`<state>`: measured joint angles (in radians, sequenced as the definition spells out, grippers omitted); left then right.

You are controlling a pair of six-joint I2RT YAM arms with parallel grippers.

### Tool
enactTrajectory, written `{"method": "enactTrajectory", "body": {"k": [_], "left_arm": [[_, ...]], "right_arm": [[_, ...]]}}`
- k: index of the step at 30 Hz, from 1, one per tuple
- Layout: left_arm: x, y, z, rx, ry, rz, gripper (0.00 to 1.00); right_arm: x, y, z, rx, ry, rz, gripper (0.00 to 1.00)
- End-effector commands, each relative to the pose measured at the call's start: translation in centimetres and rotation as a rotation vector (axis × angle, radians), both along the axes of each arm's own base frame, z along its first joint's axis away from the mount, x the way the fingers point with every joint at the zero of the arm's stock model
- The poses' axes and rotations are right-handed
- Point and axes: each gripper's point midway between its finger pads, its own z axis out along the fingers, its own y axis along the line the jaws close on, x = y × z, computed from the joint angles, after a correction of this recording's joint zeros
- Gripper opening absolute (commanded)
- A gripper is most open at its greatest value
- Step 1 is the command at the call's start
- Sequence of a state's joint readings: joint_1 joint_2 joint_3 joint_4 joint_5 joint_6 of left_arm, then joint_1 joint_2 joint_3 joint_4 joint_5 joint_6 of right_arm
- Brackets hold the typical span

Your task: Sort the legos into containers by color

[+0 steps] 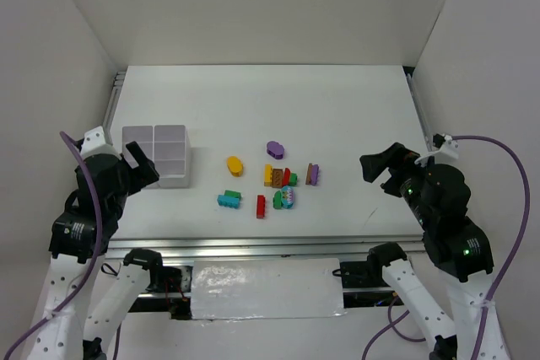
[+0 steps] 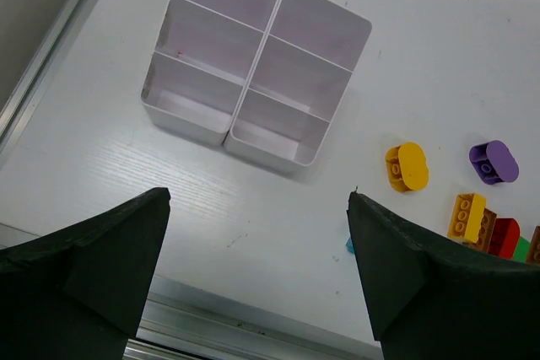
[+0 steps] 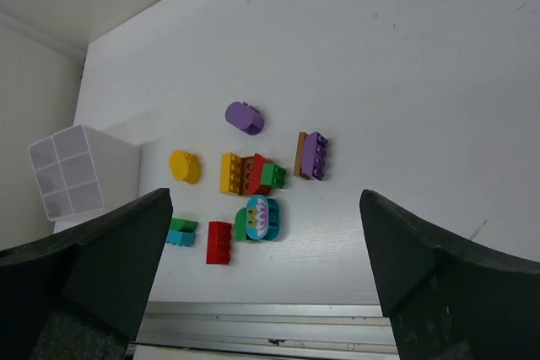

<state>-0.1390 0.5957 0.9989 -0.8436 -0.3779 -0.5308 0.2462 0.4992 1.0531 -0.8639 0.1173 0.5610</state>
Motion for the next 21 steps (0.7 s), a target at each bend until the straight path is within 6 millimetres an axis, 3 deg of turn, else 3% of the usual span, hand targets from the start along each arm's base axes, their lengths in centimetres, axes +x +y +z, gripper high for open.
{"method": "enactTrajectory", "body": {"k": [1,5,17,21], "left_arm": [[0.5,-0.4,1.0,-0.022,-0.055,-0.014,1.00],[0.4,-0.5,1.0,-0.023,-0.061,-0.019,0.99],[0.5,-0.7,1.1,-0.024,-0.061,-0.029,1.00],[1.3,-2.6,1.8,-0.051,-0.078,-0.138,1.00]], "right_arm": [[0.2,-0.1,0.2,0.004,-0.011,-0.010,1.00],[-0.2,0.2,0.7,0.018,-0.049,0.012,1.00],[-0.6,0.8,-0.3,0.009,-0.020,0.053,1.00],[-0.5,1.5,-0.6,0.024,-0.047,0.090,1.00]]}}
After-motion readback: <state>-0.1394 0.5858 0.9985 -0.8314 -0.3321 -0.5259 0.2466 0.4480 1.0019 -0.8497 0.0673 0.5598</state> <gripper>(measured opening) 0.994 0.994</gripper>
